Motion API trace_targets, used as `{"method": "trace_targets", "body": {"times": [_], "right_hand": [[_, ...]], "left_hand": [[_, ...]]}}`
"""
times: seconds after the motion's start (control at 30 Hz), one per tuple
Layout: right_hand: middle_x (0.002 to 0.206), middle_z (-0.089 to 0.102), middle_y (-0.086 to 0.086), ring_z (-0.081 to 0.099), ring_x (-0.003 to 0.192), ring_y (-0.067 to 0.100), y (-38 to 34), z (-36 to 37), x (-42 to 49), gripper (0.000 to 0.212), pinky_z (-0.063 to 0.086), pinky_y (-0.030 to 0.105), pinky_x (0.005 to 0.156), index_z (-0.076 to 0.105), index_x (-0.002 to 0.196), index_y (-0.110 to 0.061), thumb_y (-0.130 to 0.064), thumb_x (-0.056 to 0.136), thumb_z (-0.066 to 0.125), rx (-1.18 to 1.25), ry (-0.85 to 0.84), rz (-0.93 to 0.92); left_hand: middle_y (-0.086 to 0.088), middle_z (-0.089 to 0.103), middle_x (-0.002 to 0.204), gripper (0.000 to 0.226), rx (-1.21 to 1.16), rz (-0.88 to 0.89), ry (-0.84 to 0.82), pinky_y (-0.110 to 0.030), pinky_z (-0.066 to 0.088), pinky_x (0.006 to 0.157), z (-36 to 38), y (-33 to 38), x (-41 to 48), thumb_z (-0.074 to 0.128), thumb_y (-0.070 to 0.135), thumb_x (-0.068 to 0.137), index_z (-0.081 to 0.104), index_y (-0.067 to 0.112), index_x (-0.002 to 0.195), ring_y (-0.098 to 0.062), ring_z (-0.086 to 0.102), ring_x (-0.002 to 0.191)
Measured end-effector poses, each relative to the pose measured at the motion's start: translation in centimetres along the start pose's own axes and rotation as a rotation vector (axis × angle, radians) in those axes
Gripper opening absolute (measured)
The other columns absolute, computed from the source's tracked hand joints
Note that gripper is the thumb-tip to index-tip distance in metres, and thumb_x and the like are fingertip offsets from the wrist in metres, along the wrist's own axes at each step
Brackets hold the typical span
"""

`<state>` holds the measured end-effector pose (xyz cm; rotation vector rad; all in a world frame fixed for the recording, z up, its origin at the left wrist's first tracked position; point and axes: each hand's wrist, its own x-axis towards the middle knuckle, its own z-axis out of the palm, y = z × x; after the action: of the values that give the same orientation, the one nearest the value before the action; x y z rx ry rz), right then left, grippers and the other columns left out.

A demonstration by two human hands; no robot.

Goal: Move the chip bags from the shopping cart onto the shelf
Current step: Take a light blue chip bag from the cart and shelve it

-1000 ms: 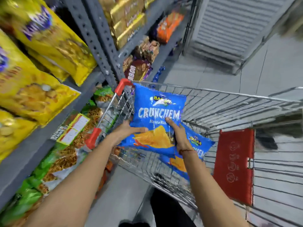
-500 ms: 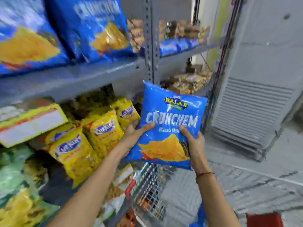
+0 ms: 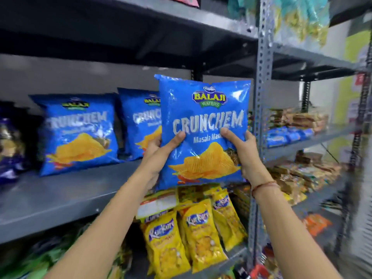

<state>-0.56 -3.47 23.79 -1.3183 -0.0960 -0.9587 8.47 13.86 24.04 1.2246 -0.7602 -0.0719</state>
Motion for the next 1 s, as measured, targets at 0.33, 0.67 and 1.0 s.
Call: {"method": "trace_targets", "body": {"times": [0.33, 0.67, 1.0], "right_hand": [[0.093, 0.072, 0.003, 0.068, 0.058, -0.005, 1.4, 7.1, 6.5, 0.026, 0.054, 0.017, 0.064, 0.064, 0.102, -0.008, -0.015, 0.08, 0.075, -0.085, -0.122, 0.074], [0.095, 0.076, -0.004, 0.071, 0.089, 0.016, 7.1, 7.2, 9.1, 0.039, 0.057, 0.031, 0.082, 0.069, 0.089, -0.021, -0.052, 0.066, 0.079, -0.34, -0.076, 0.047], [0.128, 0.06, 0.008, 0.063, 0.1, 0.019, 7.0, 5.9, 7.2, 0.072, 0.05, 0.038, 0.09, 0.051, 0.13, -0.009, -0.059, 0.079, 0.064, -0.657, 0.011, -0.037]], "left_hand": [[0.005, 0.07, 0.083, 0.008, 0.127, 0.053, 0.288, -0.011, 0.049, 0.052, -6.5, 2.2, 5.5, 0.069, 0.024, 0.082, 0.069, 0.019, 0.088, 0.002, 0.067, 0.063], [-0.008, 0.067, 0.109, 0.026, 0.152, -0.036, 0.507, -0.031, 0.049, 0.091, -8.7, -1.3, 7.5, 0.07, 0.02, 0.082, 0.069, 0.007, 0.105, -0.02, 0.063, 0.098], [-0.004, 0.062, 0.114, 0.033, 0.28, 0.104, 0.686, -0.021, 0.04, 0.085, -6.2, -0.9, 4.8, 0.064, 0.021, 0.087, 0.06, 0.009, 0.118, -0.014, 0.056, 0.102]]}}
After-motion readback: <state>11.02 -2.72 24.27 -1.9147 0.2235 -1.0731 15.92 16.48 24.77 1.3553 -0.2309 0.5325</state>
